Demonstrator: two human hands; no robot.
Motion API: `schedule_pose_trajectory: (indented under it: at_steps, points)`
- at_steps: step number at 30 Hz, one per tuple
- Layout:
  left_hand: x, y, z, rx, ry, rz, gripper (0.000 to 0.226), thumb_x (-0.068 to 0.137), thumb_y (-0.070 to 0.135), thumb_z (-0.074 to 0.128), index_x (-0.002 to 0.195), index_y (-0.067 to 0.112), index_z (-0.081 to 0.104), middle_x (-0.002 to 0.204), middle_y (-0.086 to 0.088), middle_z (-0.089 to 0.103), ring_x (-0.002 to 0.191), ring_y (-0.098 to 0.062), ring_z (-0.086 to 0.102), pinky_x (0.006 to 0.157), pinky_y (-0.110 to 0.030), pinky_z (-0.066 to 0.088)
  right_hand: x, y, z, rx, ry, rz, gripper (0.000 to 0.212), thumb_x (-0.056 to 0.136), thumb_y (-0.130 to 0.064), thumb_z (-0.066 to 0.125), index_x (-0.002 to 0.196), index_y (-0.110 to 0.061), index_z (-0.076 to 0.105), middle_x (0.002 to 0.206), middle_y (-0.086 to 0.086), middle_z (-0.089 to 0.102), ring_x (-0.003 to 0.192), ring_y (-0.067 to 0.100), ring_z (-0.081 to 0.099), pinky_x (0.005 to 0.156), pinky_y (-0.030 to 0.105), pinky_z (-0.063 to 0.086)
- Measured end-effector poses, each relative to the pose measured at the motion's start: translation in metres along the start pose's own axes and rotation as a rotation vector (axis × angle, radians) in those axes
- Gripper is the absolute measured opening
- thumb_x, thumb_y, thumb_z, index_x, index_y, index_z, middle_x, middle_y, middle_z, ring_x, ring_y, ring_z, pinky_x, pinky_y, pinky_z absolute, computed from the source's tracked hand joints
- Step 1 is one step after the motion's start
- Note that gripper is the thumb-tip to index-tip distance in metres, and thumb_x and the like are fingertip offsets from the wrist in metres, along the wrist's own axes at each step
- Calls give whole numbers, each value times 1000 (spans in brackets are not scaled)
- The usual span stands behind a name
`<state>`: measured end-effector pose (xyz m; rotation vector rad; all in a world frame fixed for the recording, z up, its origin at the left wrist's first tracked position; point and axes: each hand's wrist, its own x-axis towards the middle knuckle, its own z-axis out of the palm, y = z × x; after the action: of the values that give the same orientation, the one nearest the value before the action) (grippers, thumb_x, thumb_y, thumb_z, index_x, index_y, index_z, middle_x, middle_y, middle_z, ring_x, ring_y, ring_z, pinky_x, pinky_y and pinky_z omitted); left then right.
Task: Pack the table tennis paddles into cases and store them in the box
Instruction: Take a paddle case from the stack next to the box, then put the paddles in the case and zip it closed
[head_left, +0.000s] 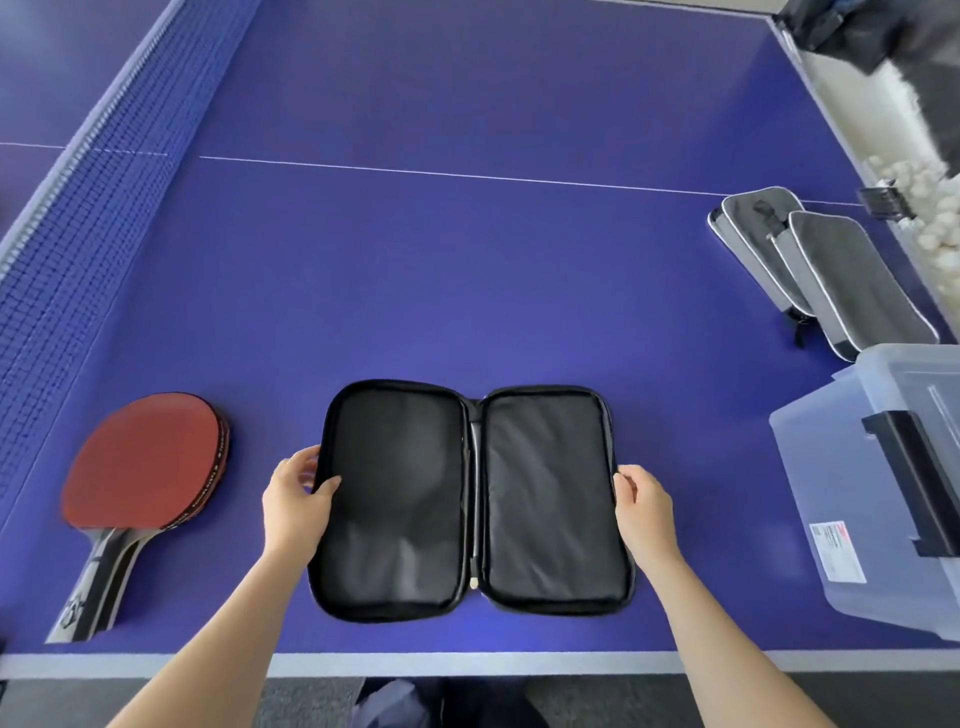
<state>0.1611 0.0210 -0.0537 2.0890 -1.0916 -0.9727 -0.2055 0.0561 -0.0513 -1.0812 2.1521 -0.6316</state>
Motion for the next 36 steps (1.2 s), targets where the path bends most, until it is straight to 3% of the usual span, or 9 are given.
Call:
schedule_pose_trajectory:
  at_steps: [4, 9, 17, 22, 25, 31, 36]
  points:
    - [2, -4, 6, 66, 18, 43, 37, 85, 3, 67, 121, 12, 61, 102, -4, 53, 86, -19, 52, 83, -29, 39, -6, 2, 9, -43, 81, -38, 25, 99, -21, 46, 89, -1, 57, 84, 9, 56, 78, 27, 50, 66, 32, 34]
    - [2, -10, 11, 88, 47, 62, 36, 86, 4, 67, 121, 12, 62, 98, -4, 52, 83, -19, 51, 82, -28, 38, -5, 9, 16, -140, 169, -81, 11, 92, -10, 58, 98, -1, 58, 85, 6, 52, 74, 21, 46, 66, 29, 33]
    - [4, -13, 10, 157, 42, 64, 41, 88, 12, 66, 127, 12, 56, 103, 0, 48, 87, -17, 50, 82, -29, 39, -4, 12, 16, -163, 180, -112, 12, 92, -11, 58, 99, -2, 56, 88, 5, 52, 82, 28, 52, 66, 30, 36]
    - [2, -14, -5, 219, 68, 76, 52, 89, 27, 66, 136, 13, 48, 116, -3, 48, 101, -26, 54, 88, -40, 46, -6, 1, 12, -98, 245, -157, 35, 87, -17, 67, 115, -1, 56, 109, 12, 56, 102, 29, 51, 81, 43, 49]
    - [1, -15, -26, 272, 106, 111, 56, 89, 29, 66, 139, 12, 46, 128, -7, 48, 115, -29, 51, 96, -46, 45, -7, -16, 16, -77, 265, -213, 37, 85, -15, 70, 115, 1, 56, 113, 15, 59, 106, 32, 51, 90, 50, 45]
    - [0, -20, -83, 303, 227, 171, 56, 86, 26, 71, 136, 9, 50, 124, -11, 51, 115, -32, 50, 97, -49, 42, -29, -76, 54, 28, 130, -338, 36, 84, -11, 69, 117, -2, 56, 114, 12, 58, 108, 29, 50, 95, 42, 41]
    - [14, -41, -136, 295, 319, 77, 59, 86, 30, 70, 138, 12, 48, 134, -10, 46, 127, -33, 41, 105, -51, 31, -65, -127, 107, 33, -13, -422, 37, 86, -17, 68, 119, -7, 55, 117, 6, 56, 112, 23, 48, 99, 43, 40]
